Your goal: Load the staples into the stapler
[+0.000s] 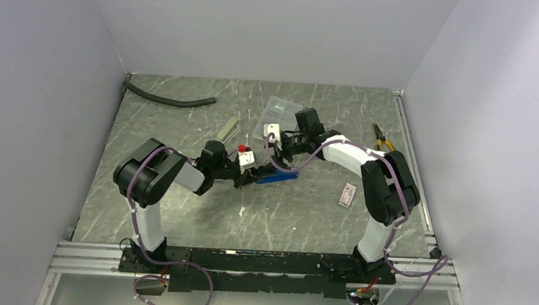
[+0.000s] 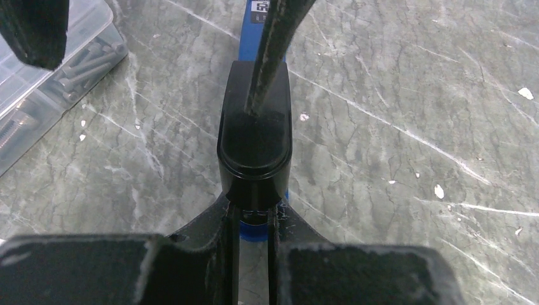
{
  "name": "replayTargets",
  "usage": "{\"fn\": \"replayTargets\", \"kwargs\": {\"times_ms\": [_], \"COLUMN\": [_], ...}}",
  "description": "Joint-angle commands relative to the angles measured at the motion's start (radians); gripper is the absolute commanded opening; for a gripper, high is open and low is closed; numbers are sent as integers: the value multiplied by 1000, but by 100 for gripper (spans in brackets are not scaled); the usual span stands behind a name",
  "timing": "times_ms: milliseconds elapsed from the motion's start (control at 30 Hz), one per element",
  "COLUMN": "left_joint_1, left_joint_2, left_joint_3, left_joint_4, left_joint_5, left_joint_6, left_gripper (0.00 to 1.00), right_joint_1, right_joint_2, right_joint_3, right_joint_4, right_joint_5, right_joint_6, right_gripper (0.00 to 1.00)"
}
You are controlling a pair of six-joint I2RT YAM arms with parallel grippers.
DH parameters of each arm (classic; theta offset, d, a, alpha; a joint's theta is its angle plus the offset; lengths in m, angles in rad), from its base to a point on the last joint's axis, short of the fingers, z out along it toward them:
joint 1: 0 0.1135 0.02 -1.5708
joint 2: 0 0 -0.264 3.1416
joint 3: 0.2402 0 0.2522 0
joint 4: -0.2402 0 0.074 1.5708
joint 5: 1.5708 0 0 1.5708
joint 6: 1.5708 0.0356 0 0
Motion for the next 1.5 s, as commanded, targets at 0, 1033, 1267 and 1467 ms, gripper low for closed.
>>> {"fn": "replayTargets", "kwargs": {"times_ms": [0,1033,1267,1467], "left_joint_1": [-6,-6,-6,-4], "left_joint_2": [25,41,33,23], "left_joint_3": [-1,-24,-10,-11], "left_joint_4": [50,98,29,8], "left_joint_5": [24,13,-16,-61], "left_joint_6": [0,-17,-14,1], "left_gripper": [3,3,3,3], "right_joint_1": [29,62,-29,-258], "right_joint_2": [51,0,-154,-403], "right_joint_3": [22,-70,-162,-333], "right_joint_4": [-107,122,154,139], "right_joint_5": [-43,10,21,-62], "right_joint_6": [-58,238,282,252], "right_gripper": [72,33,13,12]}}
